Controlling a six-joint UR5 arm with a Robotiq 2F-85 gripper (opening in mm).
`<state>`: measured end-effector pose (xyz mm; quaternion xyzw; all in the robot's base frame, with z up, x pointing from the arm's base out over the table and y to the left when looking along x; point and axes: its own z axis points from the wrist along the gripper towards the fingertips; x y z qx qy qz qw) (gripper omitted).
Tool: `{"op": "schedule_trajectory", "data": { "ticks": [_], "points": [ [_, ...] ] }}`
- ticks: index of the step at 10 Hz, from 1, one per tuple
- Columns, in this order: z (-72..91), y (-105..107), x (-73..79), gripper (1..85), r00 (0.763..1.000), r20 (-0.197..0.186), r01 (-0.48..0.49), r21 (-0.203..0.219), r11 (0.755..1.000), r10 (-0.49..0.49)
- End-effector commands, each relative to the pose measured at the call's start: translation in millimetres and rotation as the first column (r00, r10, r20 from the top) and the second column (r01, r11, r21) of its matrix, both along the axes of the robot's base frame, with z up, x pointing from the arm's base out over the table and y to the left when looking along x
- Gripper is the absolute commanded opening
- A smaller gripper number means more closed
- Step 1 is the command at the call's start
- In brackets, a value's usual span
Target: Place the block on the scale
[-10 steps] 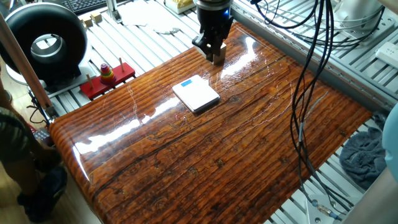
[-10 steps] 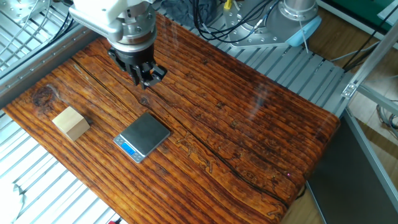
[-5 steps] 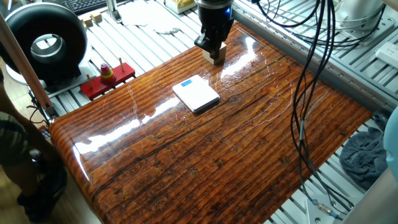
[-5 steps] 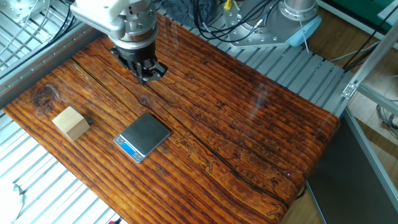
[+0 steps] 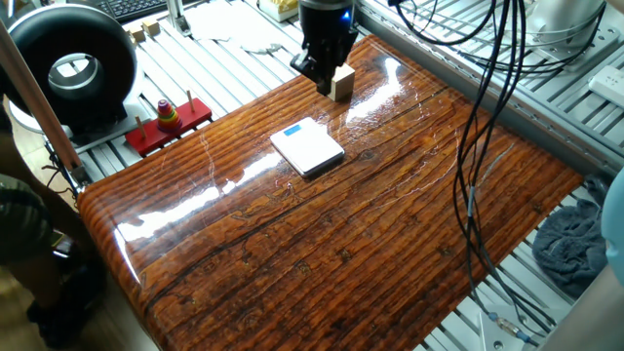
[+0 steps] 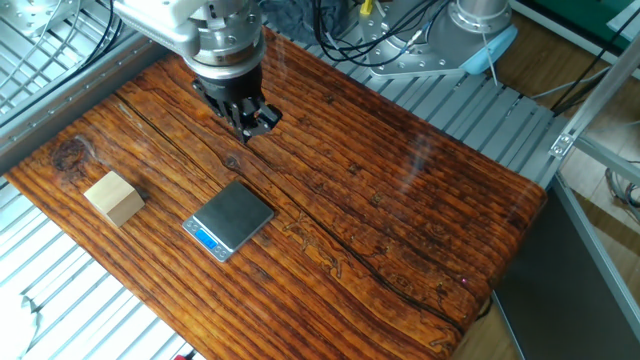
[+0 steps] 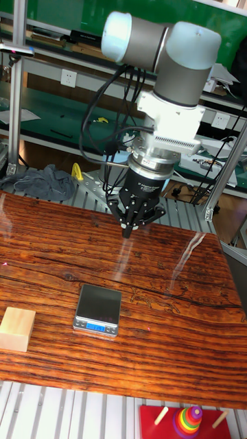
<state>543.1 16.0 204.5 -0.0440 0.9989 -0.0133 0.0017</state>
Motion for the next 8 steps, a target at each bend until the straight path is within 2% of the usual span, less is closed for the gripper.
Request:
{"op": "schedule_trajectory", "data": {
  "ticks": [1, 3, 5, 8],
  "points": [
    [4.2, -2, 17.6, 1.0, 0.998, 0.061, -0.033, -0.024, 0.999, 0.035],
    [1.4, -16, 19.6, 1.0, 0.995, 0.07, -0.075, -0.046, 0.996, 0.078],
    [-2.6, -34, 22.0, 1.0, 0.989, 0.095, -0.112, -0.03, 0.993, 0.114],
    [0.2, -42, 11.0, 1.0, 0.991, 0.077, -0.11, -0.024, 0.994, 0.111]
  ]
}}
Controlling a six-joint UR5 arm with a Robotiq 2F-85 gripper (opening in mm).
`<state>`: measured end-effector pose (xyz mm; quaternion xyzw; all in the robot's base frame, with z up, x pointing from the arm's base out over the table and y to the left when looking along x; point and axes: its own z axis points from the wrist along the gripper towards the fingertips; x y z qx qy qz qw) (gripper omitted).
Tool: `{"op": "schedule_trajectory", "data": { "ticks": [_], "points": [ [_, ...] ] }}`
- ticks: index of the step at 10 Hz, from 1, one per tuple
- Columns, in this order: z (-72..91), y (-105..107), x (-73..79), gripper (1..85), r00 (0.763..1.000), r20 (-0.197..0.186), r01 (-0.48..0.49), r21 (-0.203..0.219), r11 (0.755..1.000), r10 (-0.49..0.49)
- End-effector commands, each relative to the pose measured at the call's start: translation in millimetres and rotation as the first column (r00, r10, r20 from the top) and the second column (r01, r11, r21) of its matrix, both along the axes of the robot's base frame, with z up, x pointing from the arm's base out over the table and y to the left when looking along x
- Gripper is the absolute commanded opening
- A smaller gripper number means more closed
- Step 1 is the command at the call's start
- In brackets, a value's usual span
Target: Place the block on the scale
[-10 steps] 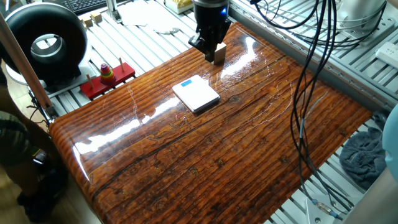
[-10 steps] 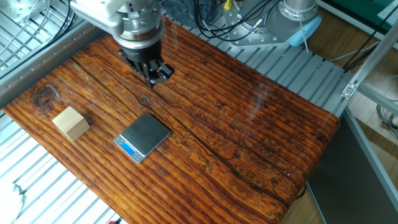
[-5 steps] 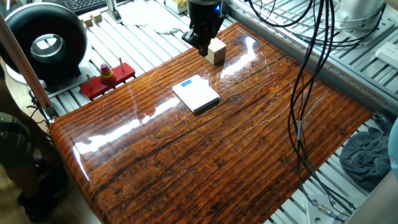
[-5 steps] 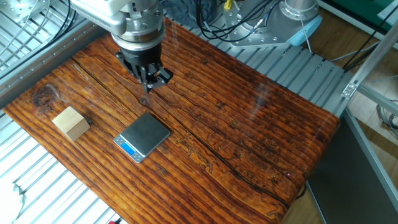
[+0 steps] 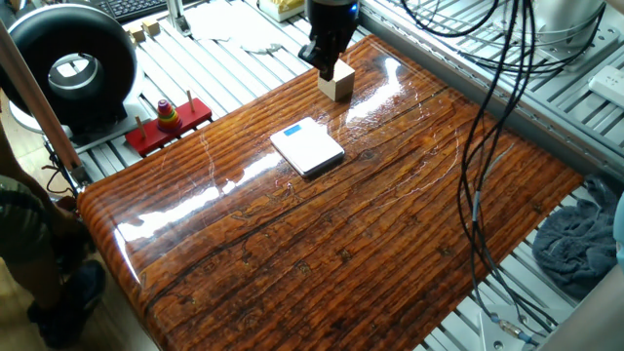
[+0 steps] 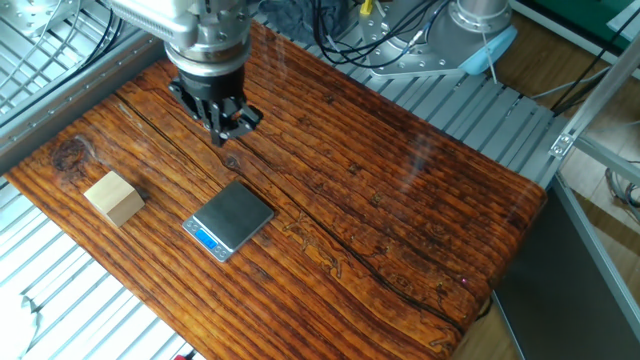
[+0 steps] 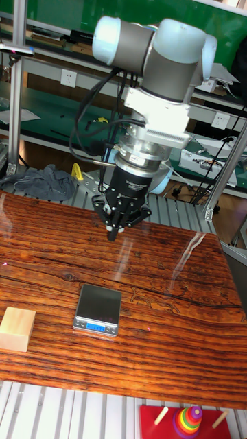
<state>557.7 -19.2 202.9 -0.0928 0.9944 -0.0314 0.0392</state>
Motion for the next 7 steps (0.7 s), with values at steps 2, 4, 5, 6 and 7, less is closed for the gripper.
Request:
{"op": "schedule_trajectory", "data": {
  "ticks": [2, 4, 5, 6, 7],
  "points": [
    [3.4, -1, -5.7, 1.0, 1.0, -0.002, -0.012, 0.021, 1.0, 0.012],
    [5.0, 2, -6.8, 1.0, 1.0, -0.002, -0.015, 0.03, 0.999, 0.015],
    [6.4, -18, -4.1, 1.0, 0.997, 0.001, -0.078, -0.051, 0.996, 0.079],
    [6.8, -21, -4.5, 1.0, 0.998, 0.001, -0.059, -0.062, 0.996, 0.059],
    [7.2, -19, 1.6, 1.0, 0.999, 0.032, 0.015, -0.048, 0.999, -0.013]
  ]
}}
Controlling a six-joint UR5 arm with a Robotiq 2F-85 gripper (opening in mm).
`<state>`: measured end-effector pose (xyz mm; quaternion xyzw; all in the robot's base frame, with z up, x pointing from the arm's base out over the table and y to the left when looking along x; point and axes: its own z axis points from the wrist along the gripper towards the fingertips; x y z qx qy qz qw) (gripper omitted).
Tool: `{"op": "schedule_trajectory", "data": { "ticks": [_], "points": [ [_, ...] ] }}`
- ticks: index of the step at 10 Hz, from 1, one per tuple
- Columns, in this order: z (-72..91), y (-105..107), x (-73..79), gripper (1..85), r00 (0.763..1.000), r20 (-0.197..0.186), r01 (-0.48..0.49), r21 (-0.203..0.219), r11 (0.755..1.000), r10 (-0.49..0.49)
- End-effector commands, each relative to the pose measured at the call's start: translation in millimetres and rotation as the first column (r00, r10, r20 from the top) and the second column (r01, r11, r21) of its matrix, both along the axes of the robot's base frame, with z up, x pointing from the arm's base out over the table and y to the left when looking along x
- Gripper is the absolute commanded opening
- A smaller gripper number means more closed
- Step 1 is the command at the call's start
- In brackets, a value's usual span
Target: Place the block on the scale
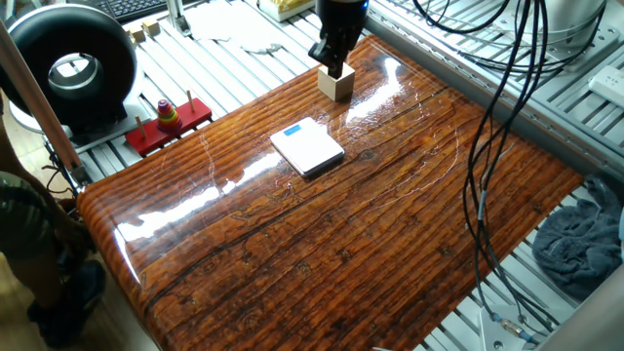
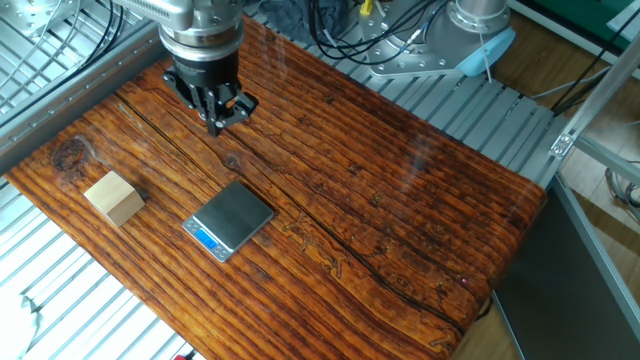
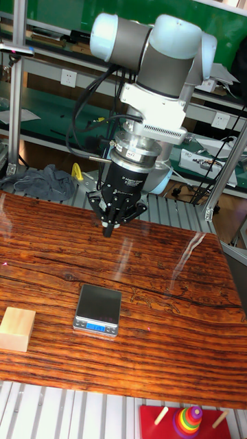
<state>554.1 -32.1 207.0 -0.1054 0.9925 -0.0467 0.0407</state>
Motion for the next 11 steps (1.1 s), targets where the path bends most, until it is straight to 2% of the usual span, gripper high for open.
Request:
{"op": "schedule_trajectory", "data": {
  "ticks": [1, 3, 4, 7, 9, 11],
  "points": [
    [2.9, -3, 6.6, 1.0, 0.992, 0.04, 0.123, 0.006, 0.992, -0.124],
    [3.0, -5, 5.6, 1.0, 0.98, 0.043, 0.196, 0.009, 0.981, -0.196],
    [2.6, -2, 4.8, 1.0, 0.98, 0.038, 0.194, 0.019, 0.981, -0.195],
    [2.9, -8, 2.4, 1.0, 0.986, 0.03, 0.167, -0.007, 0.986, -0.167],
    [-9.9, -38, 6.6, 1.0, 0.99, 0.03, 0.135, -0.012, 0.991, -0.135],
    [-21.2, -63, 6.7, 1.0, 0.995, 0.003, 0.104, 0.003, 0.995, -0.104]
  ]
}}
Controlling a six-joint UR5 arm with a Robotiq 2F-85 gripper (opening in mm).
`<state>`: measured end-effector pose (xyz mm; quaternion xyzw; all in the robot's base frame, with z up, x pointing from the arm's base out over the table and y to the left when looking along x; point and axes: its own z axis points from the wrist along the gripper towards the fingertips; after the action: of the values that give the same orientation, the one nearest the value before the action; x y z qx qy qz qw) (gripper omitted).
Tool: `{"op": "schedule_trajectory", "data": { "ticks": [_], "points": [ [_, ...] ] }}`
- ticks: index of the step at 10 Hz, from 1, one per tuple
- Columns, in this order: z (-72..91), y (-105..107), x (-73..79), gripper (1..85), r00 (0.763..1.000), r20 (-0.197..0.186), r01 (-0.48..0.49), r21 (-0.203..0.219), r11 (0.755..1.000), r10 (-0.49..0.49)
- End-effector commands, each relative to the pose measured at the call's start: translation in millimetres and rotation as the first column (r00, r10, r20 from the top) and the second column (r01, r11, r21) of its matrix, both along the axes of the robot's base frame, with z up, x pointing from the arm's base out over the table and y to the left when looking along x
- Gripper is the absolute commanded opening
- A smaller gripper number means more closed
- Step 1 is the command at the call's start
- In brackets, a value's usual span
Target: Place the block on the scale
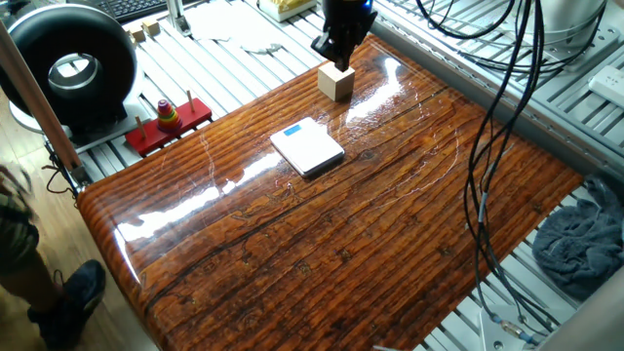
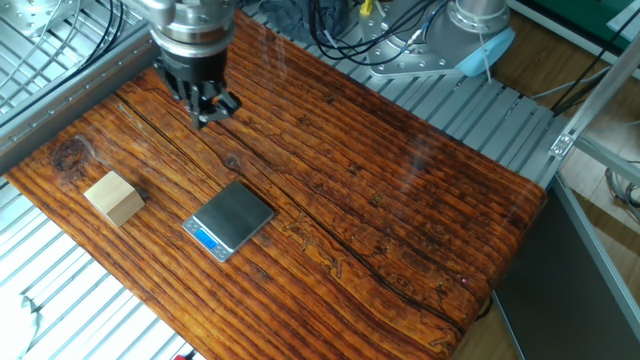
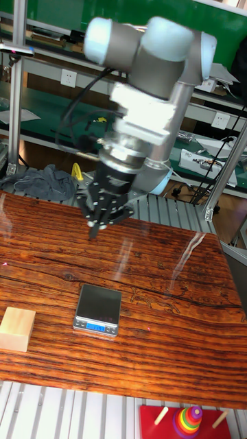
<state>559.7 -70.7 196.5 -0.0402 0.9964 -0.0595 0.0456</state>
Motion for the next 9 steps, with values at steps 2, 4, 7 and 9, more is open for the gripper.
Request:
{"op": "schedule_trajectory", "data": {
  "ticks": [2, 4, 7, 9],
  "points": [
    [-6.0, -45, 9.3, 1.0, 0.998, -0.039, -0.055, 0.039, 0.998, 0.057],
    [-1.5, -67, 21.5, 1.0, 0.994, -0.058, -0.091, 0.062, 0.994, 0.094],
    [-5.7, -82, 35.5, 1.0, 0.995, -0.056, -0.082, 0.082, 0.993, 0.086],
    [-16.7, -84, 46.5, 2.3, 0.995, -0.05, -0.078, 0.077, 0.994, 0.082]
  ]
}}
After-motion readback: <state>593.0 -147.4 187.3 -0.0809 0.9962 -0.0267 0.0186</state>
